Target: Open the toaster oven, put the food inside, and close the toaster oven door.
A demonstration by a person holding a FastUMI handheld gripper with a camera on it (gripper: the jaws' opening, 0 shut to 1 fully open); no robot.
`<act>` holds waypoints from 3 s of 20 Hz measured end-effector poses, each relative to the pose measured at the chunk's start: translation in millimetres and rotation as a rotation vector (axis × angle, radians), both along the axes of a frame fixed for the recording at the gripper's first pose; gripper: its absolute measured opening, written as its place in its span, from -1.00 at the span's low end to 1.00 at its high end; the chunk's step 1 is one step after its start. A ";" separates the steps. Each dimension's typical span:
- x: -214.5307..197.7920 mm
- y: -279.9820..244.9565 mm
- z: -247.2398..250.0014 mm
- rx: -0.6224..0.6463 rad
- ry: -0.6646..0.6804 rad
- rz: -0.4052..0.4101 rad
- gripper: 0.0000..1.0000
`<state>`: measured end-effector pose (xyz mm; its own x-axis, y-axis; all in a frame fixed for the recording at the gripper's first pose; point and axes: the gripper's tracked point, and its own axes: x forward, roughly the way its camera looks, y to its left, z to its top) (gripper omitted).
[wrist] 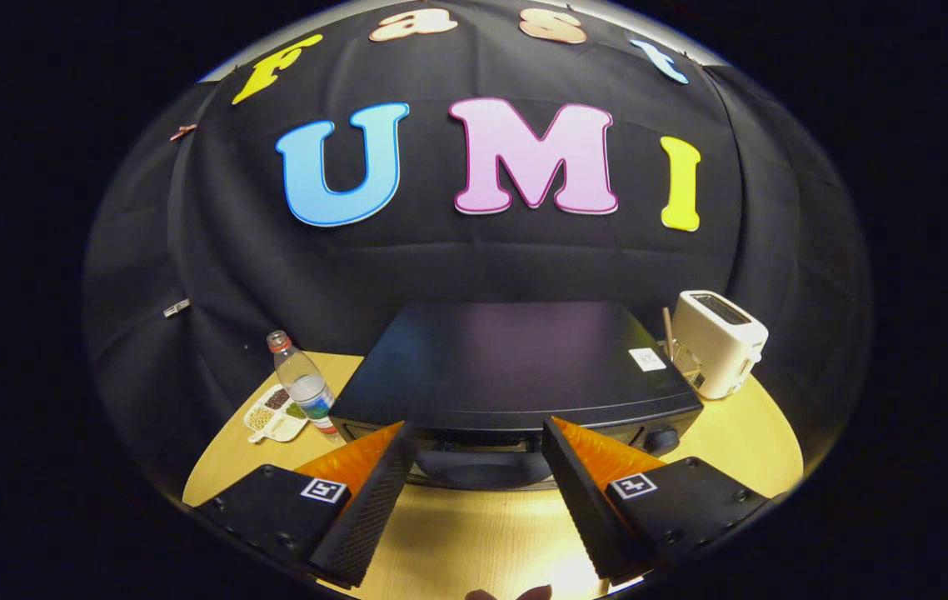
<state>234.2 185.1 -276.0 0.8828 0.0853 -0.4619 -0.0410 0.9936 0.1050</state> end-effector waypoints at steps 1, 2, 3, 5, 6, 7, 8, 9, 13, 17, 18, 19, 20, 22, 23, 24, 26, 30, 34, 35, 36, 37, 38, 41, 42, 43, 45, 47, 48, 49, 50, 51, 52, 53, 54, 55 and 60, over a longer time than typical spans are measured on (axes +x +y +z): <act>4.8 -0.8 -7.1 -0.013 0.008 -0.004 0.96; 7.8 -1.9 -13.5 -0.026 0.016 -0.006 0.96; 9.9 -2.2 -19.2 -0.038 0.025 -0.009 0.97; 12.0 -0.9 -17.6 -0.030 0.016 -0.022 0.97; 10.3 -2.7 -22.4 -0.035 0.031 -0.030 0.95; 8.8 -3.2 -19.3 -0.028 0.028 -0.041 0.95; 9.0 -2.4 -22.1 -0.024 0.032 -0.048 0.97; 7.4 -2.6 -23.1 -0.027 0.027 -0.047 0.96; -24.6 -0.9 -27.0 -0.036 0.029 -0.043 0.96; -62.7 -0.1 -47.3 -0.061 0.054 -0.040 0.96; -73.5 -0.1 -55.8 -0.067 0.070 -0.037 0.96; -84.4 -0.1 -66.1 -0.070 0.092 -0.038 0.96; -93.1 0.9 -73.7 -0.073 0.105 -0.039 0.96; -114.7 0.7 -99.0 -0.086 0.167 -0.032 0.96; -123.9 1.0 -110.3 -0.085 0.200 -0.028 0.97; -134.3 0.5 -120.3 -0.082 0.227 -0.027 0.97; -151.9 -0.7 -134.9 -0.069 0.274 -0.020 0.97; -188.5 -9.0 -139.9 -0.068 0.316 0.030 0.97; -228.7 -25.1 -126.4 -0.095 0.356 0.151 0.97; -237.8 -32.7 -120.3 -0.100 0.372 0.170 0.97; -250.3 -40.7 -114.0 -0.091 0.389 0.185 0.97; -258.5 -48.8 -108.4 -0.075 0.411 0.190 0.97; -267.2 -58.3 -103.6 -0.047 0.442 0.191 0.97; -277.3 -90.1 -84.9 0.025 0.513 0.163 0.97; -277.4 -105.3 -80.9 0.026 0.535 0.153 0.97; -276.8 -120.4 -78.7 0.023 0.560 0.144 0.97; -273.2 -152.4 -76.9 0.008 0.628 0.137 0.94; -259.3 -182.8 -75.5 0.001 0.669 0.133 0.95; -252.0 -197.5 -75.3 0.004 0.687 0.125 0.95; -246.5 -210.4 -76.7 0.014 0.715 0.114 0.95; -240.5 -223.1 -79.4 0.023 0.743 0.100 0.95; -234.4 -235.8 -82.5 0.029 0.768 0.087 0.95; -229.0 -249.1 -88.4 0.025 0.789 0.074 0.98; -219.9 -262.3 -95.5 0.022 0.799 0.059 0.98; -212.5 -273.6 -102.5 0.019 0.814 0.048 0.98; -207.7 -281.9 -109.4 0.016 0.830 0.039 0.98; -200.4 -304.0 -156.0 0.004 0.933 0.040 0.98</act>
<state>33.7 -118.9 -432.0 0.1516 0.1106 -0.9822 0.0277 0.9929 0.1160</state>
